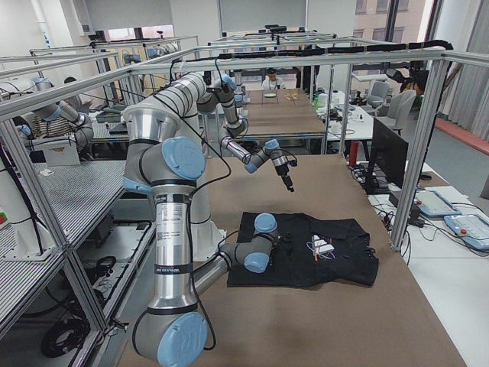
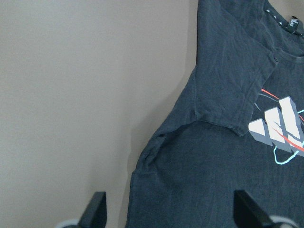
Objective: Fold clothes
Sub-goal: 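Move the right gripper to the hem corner while the left waits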
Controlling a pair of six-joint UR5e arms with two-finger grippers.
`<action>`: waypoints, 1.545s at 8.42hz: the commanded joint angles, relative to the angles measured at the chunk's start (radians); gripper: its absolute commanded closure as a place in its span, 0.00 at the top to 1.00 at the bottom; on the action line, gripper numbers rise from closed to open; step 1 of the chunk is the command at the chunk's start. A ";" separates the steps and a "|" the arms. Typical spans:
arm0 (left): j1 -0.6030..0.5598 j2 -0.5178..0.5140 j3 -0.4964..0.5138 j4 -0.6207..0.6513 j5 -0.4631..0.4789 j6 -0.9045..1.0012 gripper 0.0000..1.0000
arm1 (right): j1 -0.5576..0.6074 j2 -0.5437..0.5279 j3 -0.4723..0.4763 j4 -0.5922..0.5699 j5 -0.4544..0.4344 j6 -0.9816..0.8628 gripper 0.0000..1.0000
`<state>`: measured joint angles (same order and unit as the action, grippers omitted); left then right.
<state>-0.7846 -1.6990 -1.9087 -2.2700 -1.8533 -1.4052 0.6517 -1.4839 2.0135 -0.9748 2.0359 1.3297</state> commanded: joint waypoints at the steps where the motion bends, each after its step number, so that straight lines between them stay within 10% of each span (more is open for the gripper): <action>1: 0.002 0.024 -0.003 0.000 0.023 -0.001 0.94 | -0.062 -0.142 -0.005 0.211 0.006 0.006 0.94; 13: 0.001 0.035 -0.003 -0.005 0.034 0.014 0.94 | -0.363 -0.139 -0.053 0.212 -0.181 0.054 0.94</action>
<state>-0.7824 -1.6637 -1.9110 -2.2749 -1.8199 -1.3924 0.3079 -1.6232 1.9747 -0.7592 1.8693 1.3836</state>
